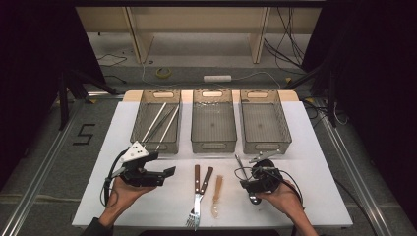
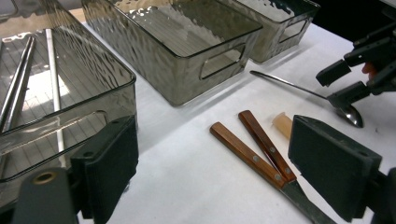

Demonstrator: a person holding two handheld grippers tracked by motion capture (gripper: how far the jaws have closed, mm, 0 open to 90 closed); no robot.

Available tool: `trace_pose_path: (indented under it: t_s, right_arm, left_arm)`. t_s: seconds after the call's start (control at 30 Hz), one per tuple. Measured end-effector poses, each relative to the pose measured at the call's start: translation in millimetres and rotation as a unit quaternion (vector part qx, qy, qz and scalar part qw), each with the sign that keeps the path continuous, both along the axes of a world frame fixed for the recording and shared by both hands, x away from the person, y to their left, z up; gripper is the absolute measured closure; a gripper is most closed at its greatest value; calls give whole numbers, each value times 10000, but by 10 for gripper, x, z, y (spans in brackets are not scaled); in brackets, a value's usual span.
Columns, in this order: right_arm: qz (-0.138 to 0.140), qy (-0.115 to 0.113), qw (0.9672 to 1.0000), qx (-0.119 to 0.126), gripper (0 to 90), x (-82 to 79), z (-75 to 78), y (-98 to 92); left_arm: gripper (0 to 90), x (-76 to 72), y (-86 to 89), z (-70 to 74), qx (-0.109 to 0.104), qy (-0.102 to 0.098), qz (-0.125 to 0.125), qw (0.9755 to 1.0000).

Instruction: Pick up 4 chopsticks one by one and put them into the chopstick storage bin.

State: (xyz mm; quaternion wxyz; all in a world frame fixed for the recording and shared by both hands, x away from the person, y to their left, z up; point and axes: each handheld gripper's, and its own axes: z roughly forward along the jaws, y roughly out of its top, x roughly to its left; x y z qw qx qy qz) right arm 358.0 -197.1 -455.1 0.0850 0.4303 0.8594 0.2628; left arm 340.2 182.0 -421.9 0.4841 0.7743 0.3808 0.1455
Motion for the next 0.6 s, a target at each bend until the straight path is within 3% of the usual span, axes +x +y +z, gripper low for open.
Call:
trace_pose_path:
  t_s: [0.23, 0.6]
  right_arm:
    - [49, 45, 9999, -99, 481, 4, -24, 18]
    - [89, 103, 9998, -175, 532, 9, -48, 23]
  left_arm:
    - [154, -130, -40, -5, 31, -89, -91, 9999]
    - [154, -196, -6, -17, -128, -72, 18, 9999]
